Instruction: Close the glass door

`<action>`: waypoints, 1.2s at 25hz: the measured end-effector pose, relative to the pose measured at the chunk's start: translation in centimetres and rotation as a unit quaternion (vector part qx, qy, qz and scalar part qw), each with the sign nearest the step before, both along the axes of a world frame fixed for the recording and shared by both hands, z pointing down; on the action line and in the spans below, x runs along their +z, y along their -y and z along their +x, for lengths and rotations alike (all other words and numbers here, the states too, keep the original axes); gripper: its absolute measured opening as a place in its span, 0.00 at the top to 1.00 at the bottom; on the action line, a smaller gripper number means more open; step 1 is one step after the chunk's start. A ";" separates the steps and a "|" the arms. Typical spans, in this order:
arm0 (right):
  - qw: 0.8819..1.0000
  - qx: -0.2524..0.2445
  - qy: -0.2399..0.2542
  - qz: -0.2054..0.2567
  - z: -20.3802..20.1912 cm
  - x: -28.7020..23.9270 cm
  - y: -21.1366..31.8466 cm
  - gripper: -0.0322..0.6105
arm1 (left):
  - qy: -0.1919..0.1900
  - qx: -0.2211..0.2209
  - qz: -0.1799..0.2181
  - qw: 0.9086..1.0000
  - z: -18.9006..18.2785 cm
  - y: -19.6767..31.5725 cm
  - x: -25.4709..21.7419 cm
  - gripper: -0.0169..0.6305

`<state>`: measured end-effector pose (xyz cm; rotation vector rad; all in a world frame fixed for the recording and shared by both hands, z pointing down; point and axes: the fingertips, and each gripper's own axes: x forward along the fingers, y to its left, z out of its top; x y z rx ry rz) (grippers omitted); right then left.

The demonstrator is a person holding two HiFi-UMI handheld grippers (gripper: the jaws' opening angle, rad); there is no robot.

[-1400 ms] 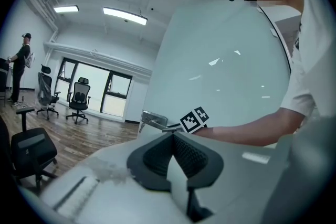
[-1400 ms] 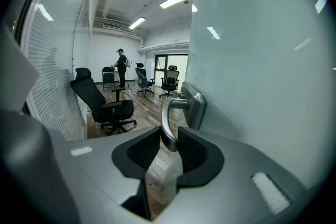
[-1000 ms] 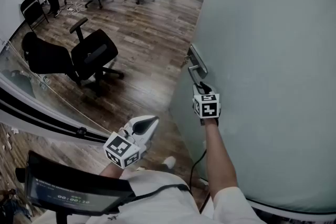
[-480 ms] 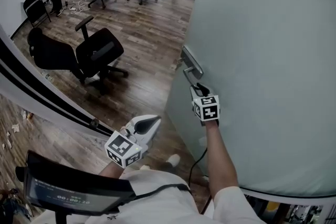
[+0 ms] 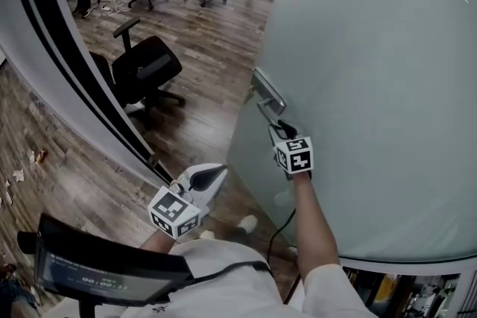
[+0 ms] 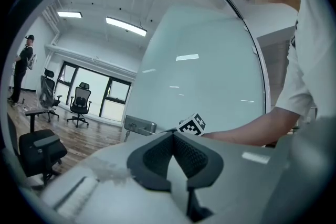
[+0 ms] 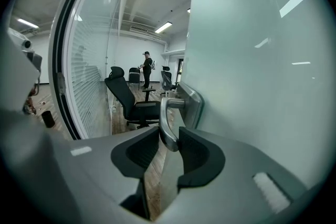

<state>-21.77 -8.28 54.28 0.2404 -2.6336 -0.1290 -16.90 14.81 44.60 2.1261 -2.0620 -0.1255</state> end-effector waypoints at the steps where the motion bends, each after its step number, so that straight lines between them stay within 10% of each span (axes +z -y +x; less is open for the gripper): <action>1: 1.000 -0.002 -0.001 0.001 0.1 -0.7 -0.9 0.76 | -0.002 0.000 0.001 1.000 0.0 -0.8 -0.6 0.97; 8: 1.000 -0.026 0.006 0.007 1.0 1.3 -9.8 0.76 | -0.004 0.001 0.005 1.000 -0.1 -8.7 1.8 0.97; 30: 0.995 -0.104 0.008 0.001 3.3 -3.0 -13.3 0.76 | -0.017 -0.140 -0.007 0.990 5.1 -7.6 -3.4 0.97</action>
